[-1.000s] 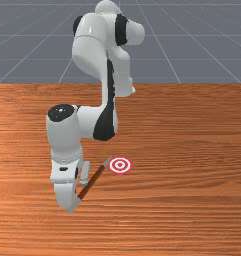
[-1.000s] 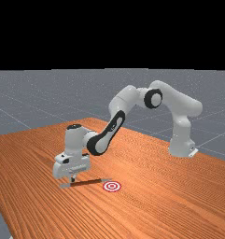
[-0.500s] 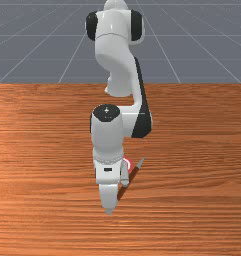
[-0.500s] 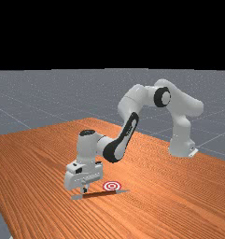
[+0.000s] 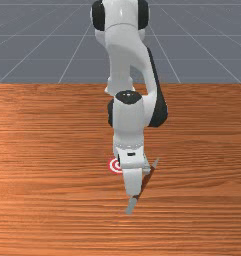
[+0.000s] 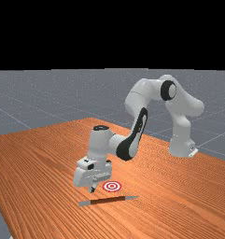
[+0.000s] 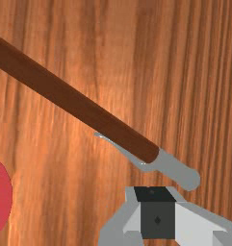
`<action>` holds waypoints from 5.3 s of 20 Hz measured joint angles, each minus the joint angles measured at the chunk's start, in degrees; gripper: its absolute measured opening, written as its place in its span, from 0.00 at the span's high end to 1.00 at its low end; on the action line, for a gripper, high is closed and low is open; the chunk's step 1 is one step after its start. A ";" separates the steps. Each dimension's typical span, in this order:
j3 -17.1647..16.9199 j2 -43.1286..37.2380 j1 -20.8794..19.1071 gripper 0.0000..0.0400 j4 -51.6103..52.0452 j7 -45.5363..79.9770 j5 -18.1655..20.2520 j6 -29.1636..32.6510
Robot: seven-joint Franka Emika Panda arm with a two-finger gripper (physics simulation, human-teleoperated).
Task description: Pick up the pen and put it to the marker
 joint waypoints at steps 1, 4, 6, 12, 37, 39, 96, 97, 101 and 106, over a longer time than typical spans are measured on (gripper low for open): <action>0.09 -2.63 -0.09 1.00 -1.57 0.02 0.03 -0.40; 1.68 -6.68 -1.10 1.00 2.75 -3.68 0.50 -14.01; 0.12 -7.60 0.34 1.00 2.89 2.21 0.73 -14.14; 1.11 -7.12 2.69 1.00 3.76 2.57 0.21 -14.44; 1.03 2.82 11.35 1.00 25.12 12.15 -0.43 -31.55; 0.59 -0.73 11.40 1.00 13.85 12.94 -1.25 -20.03; 3.41 9.35 -11.02 1.00 14.03 -16.67 0.39 -13.48; 2.83 5.06 -11.28 1.00 4.80 -16.05 -0.35 -4.90; 4.20 -3.03 -13.15 1.00 -4.15 -17.20 0.80 -2.45; 2.80 -2.71 -10.17 1.00 -0.98 -12.19 0.54 -9.15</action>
